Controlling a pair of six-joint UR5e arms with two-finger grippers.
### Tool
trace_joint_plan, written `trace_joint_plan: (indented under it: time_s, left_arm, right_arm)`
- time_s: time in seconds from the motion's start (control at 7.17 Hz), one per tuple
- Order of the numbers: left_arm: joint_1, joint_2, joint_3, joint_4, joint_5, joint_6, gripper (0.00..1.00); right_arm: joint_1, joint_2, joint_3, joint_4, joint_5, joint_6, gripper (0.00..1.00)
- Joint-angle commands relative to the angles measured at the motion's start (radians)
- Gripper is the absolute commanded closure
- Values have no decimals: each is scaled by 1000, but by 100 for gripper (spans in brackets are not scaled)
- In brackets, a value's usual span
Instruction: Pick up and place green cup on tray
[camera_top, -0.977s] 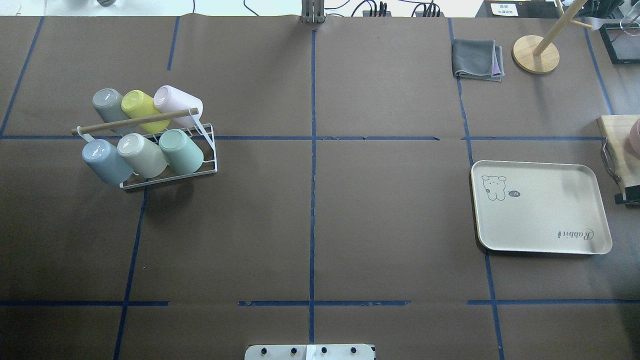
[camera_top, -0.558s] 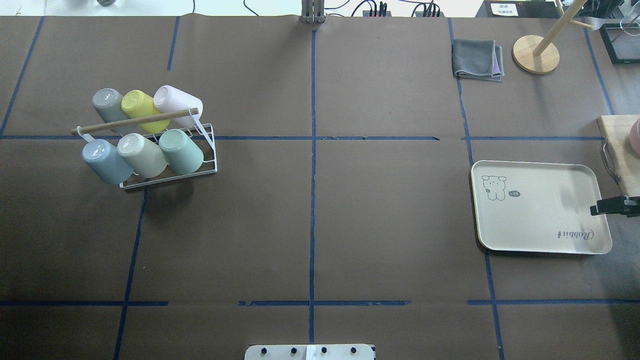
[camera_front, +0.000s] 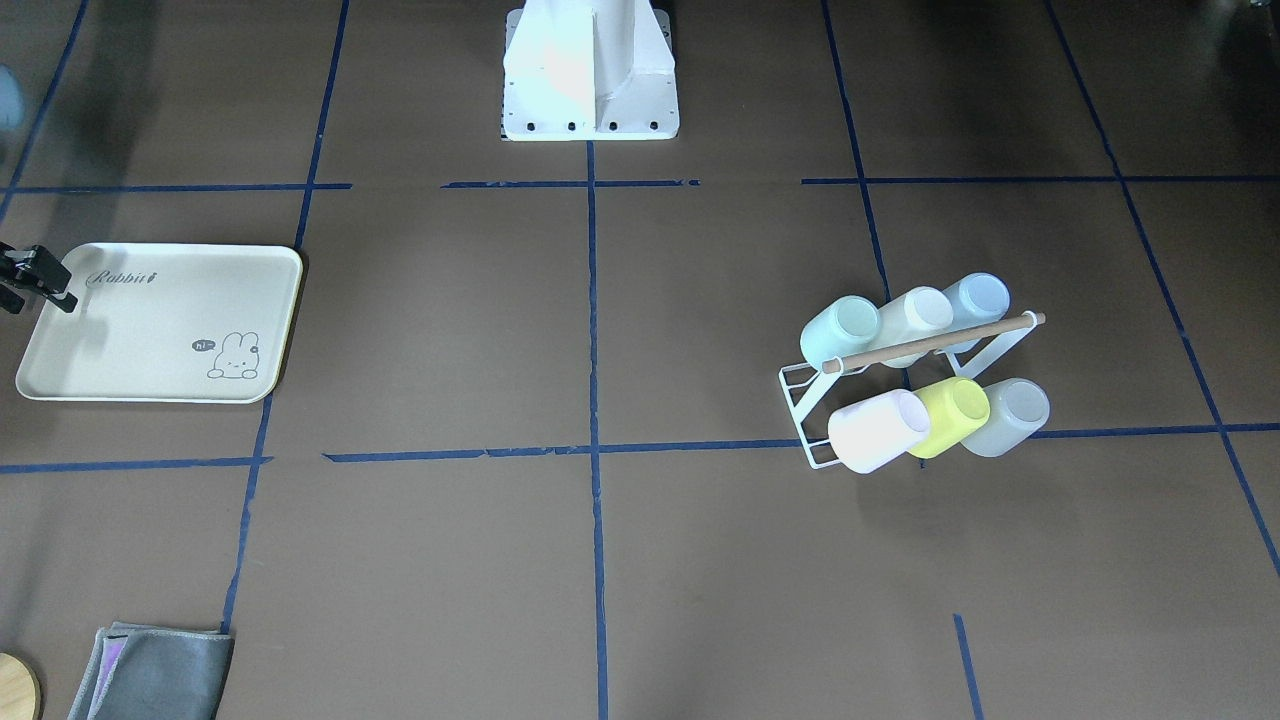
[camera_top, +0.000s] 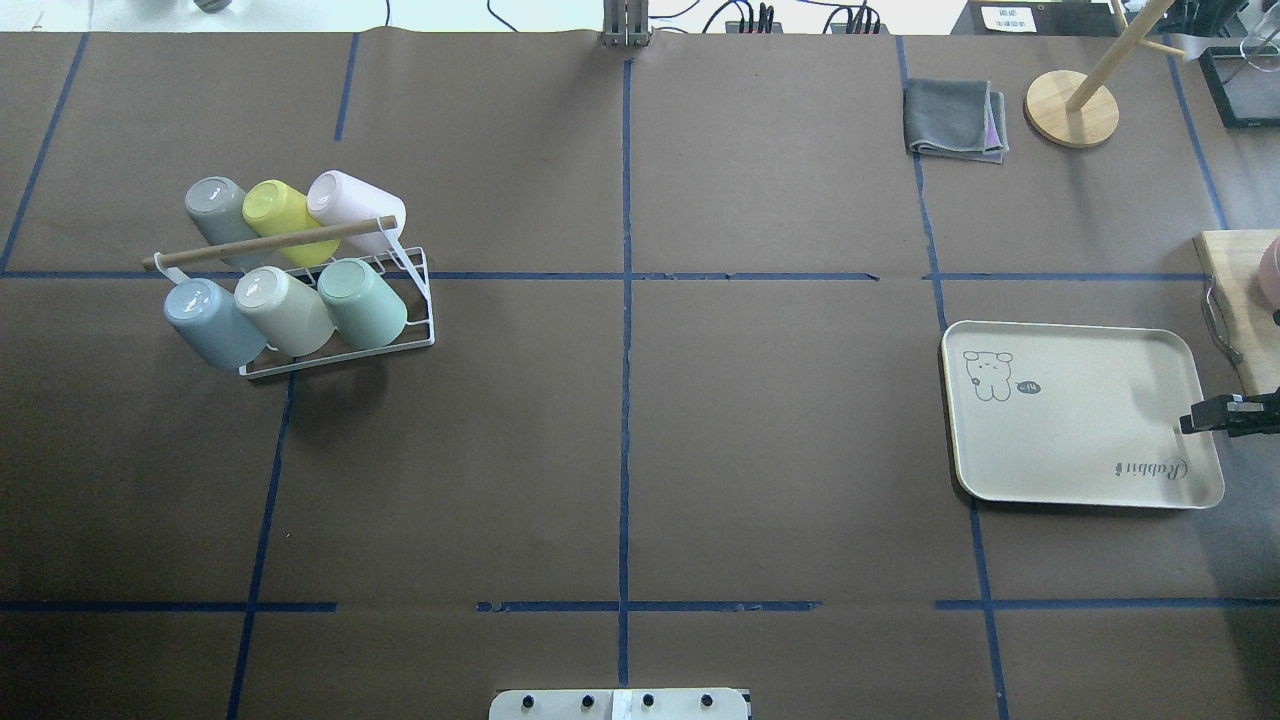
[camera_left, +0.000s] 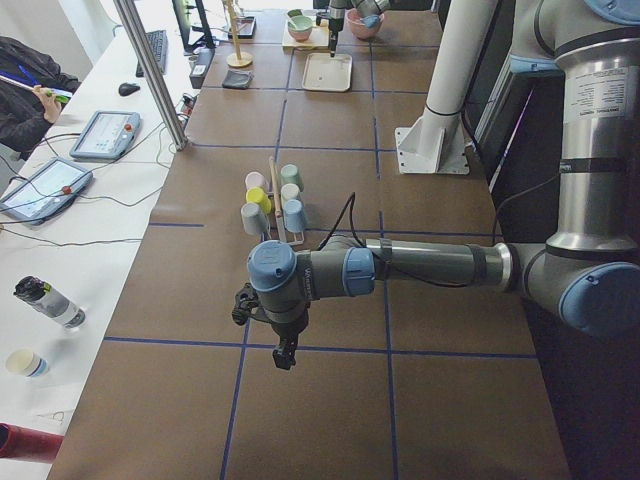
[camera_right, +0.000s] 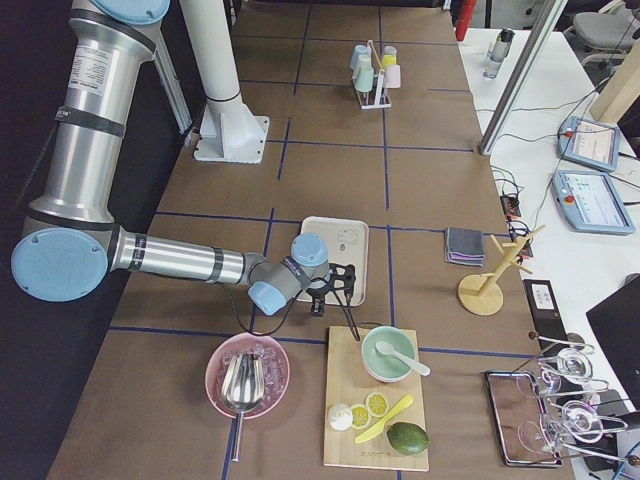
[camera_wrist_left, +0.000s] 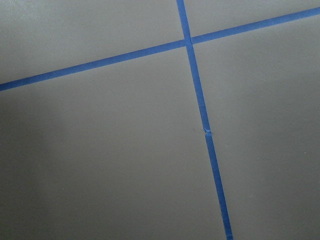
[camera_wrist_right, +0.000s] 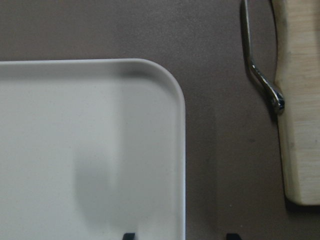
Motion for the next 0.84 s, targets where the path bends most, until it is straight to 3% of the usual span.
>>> trace_joint_plan:
  time_s: [0.0,0.28,0.42,0.7]
  left_arm:
    - [0,0,-3,0,1,0,0]
    - [0,0,-6,0,1,0,0]
    - [0,0,-7,0,1,0,0]
    - [0,0,-9,0,1,0,0]
  right_arm:
    - [0,17,-17,3,4,0,59]
    - [4,15,0,4,82,0,95]
    - [5,14,6,3,98,0,100]
    - [6,14,13,3,98,-1,100]
